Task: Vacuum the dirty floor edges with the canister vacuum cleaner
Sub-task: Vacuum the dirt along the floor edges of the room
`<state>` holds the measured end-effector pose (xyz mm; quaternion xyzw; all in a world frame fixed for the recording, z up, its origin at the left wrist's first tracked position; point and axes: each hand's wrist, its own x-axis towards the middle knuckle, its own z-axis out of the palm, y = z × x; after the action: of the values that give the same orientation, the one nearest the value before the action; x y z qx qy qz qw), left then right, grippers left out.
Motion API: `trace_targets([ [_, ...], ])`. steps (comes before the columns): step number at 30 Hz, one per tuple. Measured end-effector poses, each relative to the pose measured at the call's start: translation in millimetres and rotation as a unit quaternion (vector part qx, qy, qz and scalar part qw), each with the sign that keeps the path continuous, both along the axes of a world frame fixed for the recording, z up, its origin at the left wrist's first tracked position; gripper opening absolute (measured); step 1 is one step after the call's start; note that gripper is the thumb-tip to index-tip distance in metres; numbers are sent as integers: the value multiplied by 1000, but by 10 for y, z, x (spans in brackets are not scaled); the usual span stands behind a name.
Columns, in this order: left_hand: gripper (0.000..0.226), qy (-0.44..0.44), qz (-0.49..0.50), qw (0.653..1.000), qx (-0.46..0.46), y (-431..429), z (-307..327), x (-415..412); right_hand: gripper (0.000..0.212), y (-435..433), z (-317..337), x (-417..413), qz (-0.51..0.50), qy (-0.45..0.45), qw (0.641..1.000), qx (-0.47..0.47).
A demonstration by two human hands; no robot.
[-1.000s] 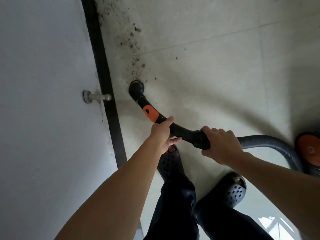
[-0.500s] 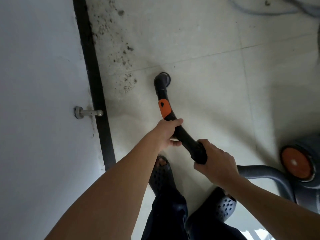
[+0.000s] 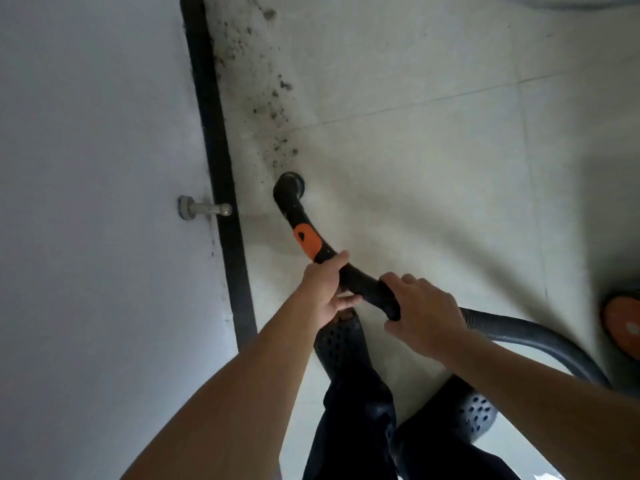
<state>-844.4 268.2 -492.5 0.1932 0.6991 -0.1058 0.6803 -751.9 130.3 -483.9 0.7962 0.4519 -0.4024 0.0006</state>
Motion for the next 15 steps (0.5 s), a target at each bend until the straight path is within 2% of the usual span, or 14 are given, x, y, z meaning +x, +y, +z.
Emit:
trace_targets([
  [2, 35, 22, 51, 998, -12, -93, 75, -353, 53, 8, -21, -243, 59, 12, 998, -3],
  [5, 31, 14, 79, 997, -15, -31, 26, -490, 52, 102, -148, -328, 82, 8, 997, 9],
  [8, 35, -11, 58, 998, 12, 178, -151, -230, 54, 230, -272, -123, 64, -32, 997, 17],
  [12, 45, -55, -5, 997, 46, 335, -261, 202, 56, 262, -230, 72, -22, -65, 997, 23],
  [15, 42, -46, 16, 998, 35, 259, -212, 117, 60, 224, -189, 56, 13, -63, 998, 8],
])
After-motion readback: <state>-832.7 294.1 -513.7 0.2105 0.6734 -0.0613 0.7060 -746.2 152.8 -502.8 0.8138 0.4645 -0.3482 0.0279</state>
